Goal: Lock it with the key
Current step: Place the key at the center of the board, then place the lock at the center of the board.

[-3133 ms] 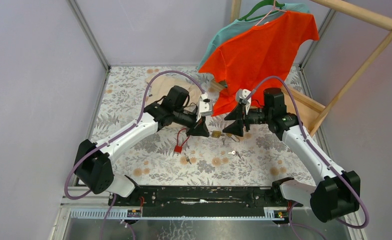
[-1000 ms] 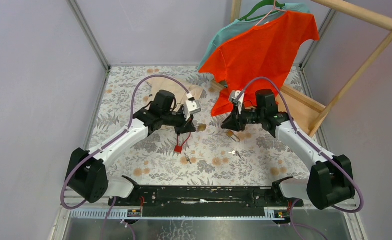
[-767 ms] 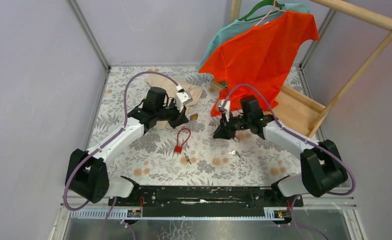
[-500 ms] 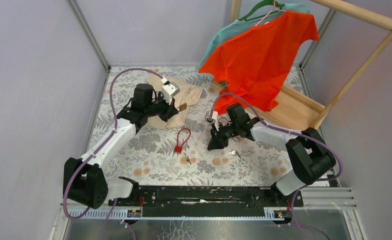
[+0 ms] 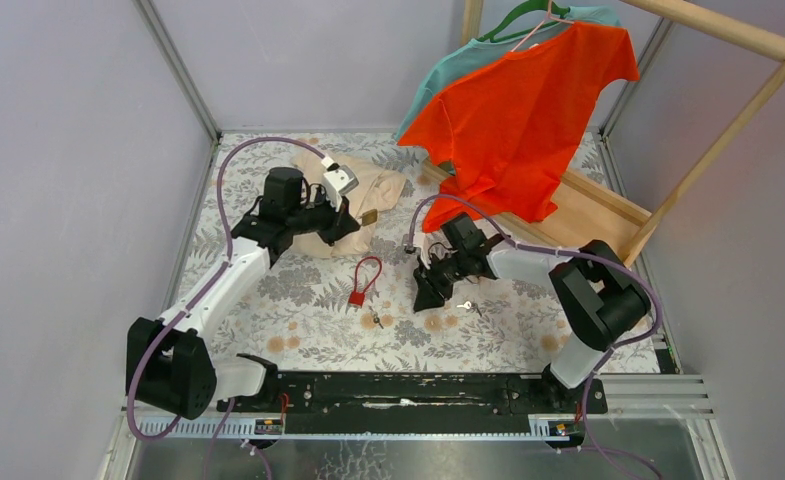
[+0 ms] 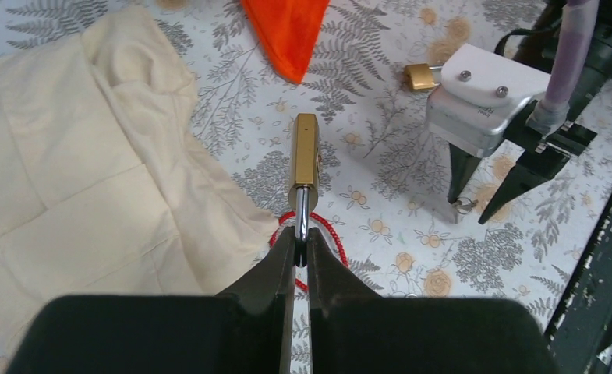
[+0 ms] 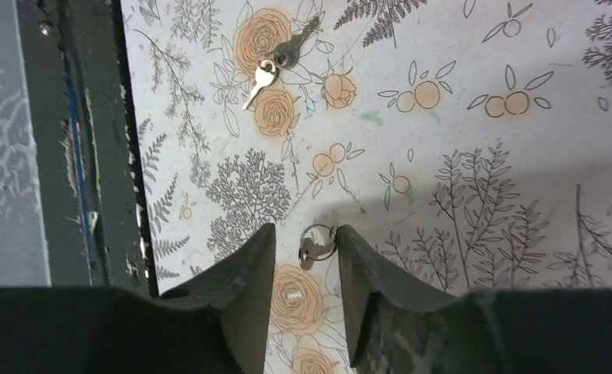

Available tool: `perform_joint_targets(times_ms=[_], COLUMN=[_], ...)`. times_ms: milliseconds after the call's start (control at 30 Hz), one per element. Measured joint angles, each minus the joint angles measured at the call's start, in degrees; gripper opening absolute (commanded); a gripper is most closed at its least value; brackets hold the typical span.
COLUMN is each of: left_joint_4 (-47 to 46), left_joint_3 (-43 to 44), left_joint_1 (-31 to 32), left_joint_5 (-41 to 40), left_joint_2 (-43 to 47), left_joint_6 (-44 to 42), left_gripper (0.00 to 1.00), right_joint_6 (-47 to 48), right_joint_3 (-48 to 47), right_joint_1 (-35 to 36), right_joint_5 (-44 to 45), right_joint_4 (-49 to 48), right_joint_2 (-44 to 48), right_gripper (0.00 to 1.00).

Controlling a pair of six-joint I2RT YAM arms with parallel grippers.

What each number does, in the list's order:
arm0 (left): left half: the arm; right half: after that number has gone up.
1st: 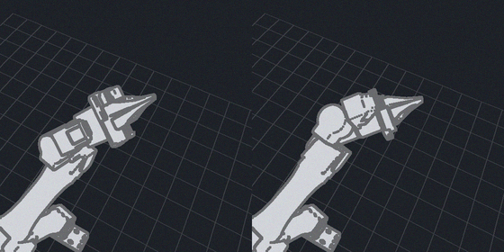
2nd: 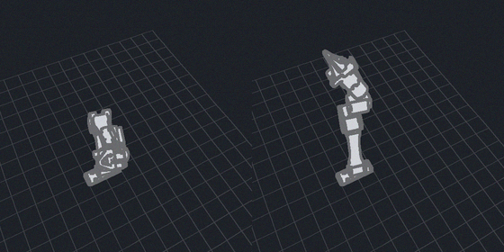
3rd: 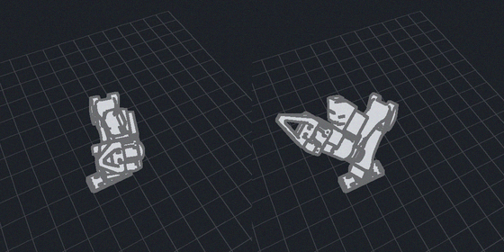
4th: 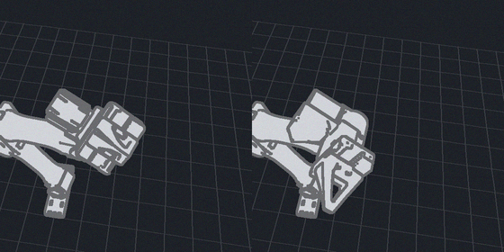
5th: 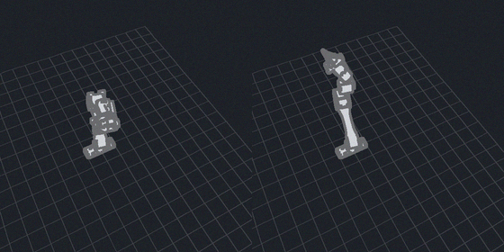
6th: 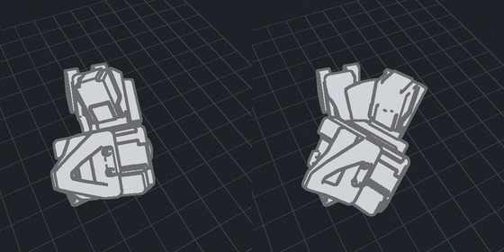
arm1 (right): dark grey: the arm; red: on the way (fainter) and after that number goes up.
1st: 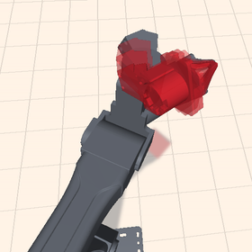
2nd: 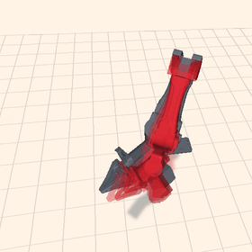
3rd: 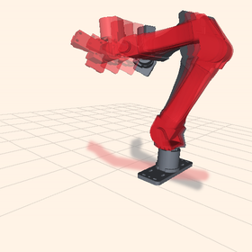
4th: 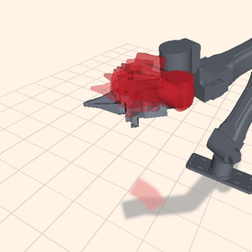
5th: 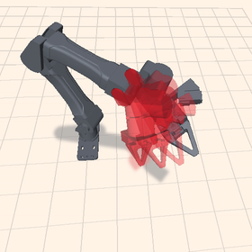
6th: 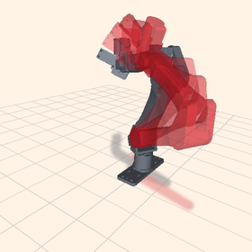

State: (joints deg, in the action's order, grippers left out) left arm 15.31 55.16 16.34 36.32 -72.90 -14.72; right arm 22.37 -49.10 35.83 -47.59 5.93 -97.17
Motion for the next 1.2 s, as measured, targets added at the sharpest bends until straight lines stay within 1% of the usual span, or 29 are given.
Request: perform_joint_targets(times_ms=[33, 167, 267, 500, 567, 700, 833, 1000, 1200], left_joint_4=[0.0, 0.0, 0.1, 0.1, 0.1, 0.1, 0.7, 0.7, 1.0], left_joint_3=[-0.1, -1.6, -2.5, -2.6, -2.6, -2.3, 1.2, 6.3, 11.5], left_joint_1=[0.0, 0.0, 0.0, 0.6, 1.6, 5.4, 9.5, 13.6, 15.8], left_joint_5=[0.4, 3.4, 5.4, 8.2, 8.2, 8.1, 7.9, 7.9, 9.5], left_joint_2=[0.0, -0.2, -1.7, -6.5, -8.1, -12.1, -18.7, -26.6, -34.9], left_joint_6=[0.0, -0.4, -0.4, -0.4, -0.4, -0.6, -0.6, -0.1, 2.0], left_gripper=[0.09, 0.09, 0.09, 0.10, 0.10, 0.10, 0.13, 0.14, 0.16], right_joint_6=[0.5, 2.1, 2.5, 1.7, 1.3, 1.2, 1.1, 0.6, 0.0], right_joint_3=[-0.1, -0.7, -0.9, -1.3, -1.3, -1.3, -1.3, -1.2, -0.7], right_joint_1=[0.0, -0.5, -2.1, -10.2, -12.3, -15.8, -18.4, -20.4, -21.6], right_joint_5=[0.6, 2.2, 1.9, 1.4, 1.4, 1.4, 1.4, 1.4, 1.0], right_joint_4=[0.7, 2.6, 2.9, 2.8, 2.8, 2.5, 1.9, 0.9, 0.6], right_joint_2=[0.3, 3.5, 6.7, 12.1, 14.4, 19.6, 23.7, 25.9, 26.1], right_gripper=[0.55, 0.67, 0.72, 0.73, 0.73, 0.74, 0.73, 0.73, 0.73])
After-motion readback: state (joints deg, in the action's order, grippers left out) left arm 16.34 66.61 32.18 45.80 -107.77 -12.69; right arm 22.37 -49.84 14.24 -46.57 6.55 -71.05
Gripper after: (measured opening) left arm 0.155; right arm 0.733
